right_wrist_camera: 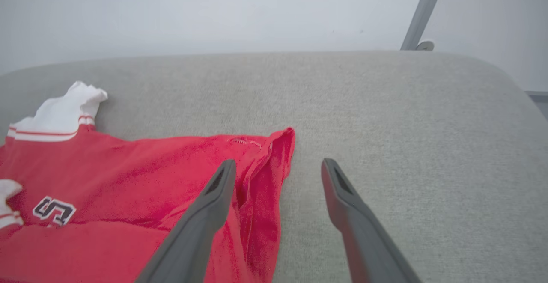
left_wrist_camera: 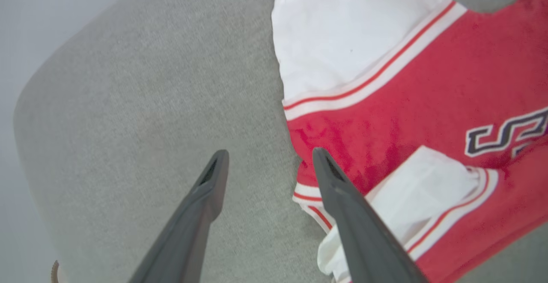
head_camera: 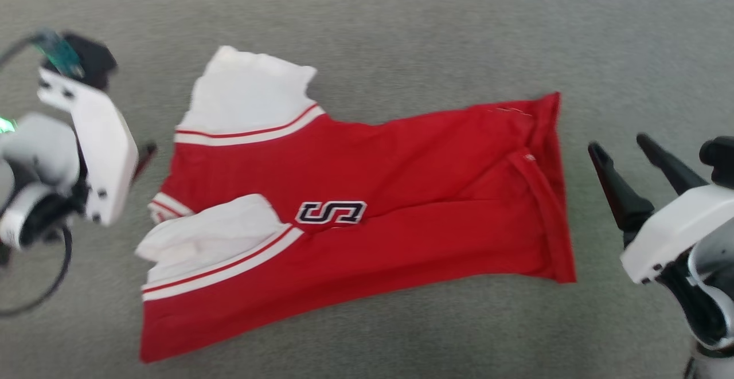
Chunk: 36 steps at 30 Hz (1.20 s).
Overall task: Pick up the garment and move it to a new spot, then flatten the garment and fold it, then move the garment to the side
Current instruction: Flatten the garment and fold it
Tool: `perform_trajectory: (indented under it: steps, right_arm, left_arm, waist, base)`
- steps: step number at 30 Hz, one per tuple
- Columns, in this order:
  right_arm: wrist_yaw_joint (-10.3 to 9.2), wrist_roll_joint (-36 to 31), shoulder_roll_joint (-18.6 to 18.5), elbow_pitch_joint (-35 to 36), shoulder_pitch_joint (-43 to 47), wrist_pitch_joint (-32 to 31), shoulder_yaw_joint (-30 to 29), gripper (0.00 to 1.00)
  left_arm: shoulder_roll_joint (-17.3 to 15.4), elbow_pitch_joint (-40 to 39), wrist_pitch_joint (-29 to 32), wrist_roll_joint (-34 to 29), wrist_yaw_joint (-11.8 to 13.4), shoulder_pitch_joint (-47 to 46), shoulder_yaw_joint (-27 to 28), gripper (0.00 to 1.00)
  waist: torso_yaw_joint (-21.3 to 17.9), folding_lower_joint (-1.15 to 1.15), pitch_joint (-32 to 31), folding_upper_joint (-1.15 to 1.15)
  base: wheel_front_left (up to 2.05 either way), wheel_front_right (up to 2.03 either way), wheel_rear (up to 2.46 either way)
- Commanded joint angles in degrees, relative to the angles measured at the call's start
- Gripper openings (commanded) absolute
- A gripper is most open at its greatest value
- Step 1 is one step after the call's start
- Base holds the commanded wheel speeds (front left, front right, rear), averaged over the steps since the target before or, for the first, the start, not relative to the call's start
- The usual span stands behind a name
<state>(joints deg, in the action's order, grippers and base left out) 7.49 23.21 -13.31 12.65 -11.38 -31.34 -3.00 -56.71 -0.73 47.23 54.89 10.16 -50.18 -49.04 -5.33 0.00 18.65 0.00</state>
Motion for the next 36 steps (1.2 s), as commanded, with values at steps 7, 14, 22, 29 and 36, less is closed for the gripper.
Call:
perform_trajectory:
  steps: [7,14,22,29,36]
  right_arm:
    - [0.0,-5.16,5.82,-1.16,-3.02,12.63,1.5,1.0]
    - [0.0,-7.53,8.48,-4.09,-4.71,21.42,4.83,1.0]
    - [0.0,-6.43,9.38,-6.84,-5.39,22.83,8.3,1.0]
    - [0.0,-3.47,7.55,-7.73,-6.08,17.38,11.47,1.0]
    - [-0.01,-2.47,6.41,-10.96,-13.33,7.4,12.26,1.0]
  left_arm:
    - [4.9,12.17,-9.03,-5.43,-5.72,-8.69,1.87,1.0]
    - [9.24,23.67,-12.96,-8.22,-9.74,-15.04,1.59,1.0]
    - [11.36,35.73,-4.41,-6.26,-11.61,-17.32,-0.52,1.0]
    - [13.43,41.16,4.3,-3.74,-10.57,-16.11,-1.97,1.0]
    - [16.23,41.59,9.64,-2.09,-9.52,-17.12,-2.49,0.0]
  waist:
    - [-7.24,0.0,2.94,0.0]
    - [-11.48,0.0,5.78,0.0]
    - [-14.4,0.0,8.54,0.0]
    - [-14.78,0.0,10.09,0.0]
    - [-13.15,0.0,11.36,0.0]
  base:
    - [0.0,0.0,0.0]
    - [0.0,0.0,0.0]
    - [0.0,0.0,0.0]
    - [0.0,0.0,0.0]
    - [0.0,0.0,0.0]
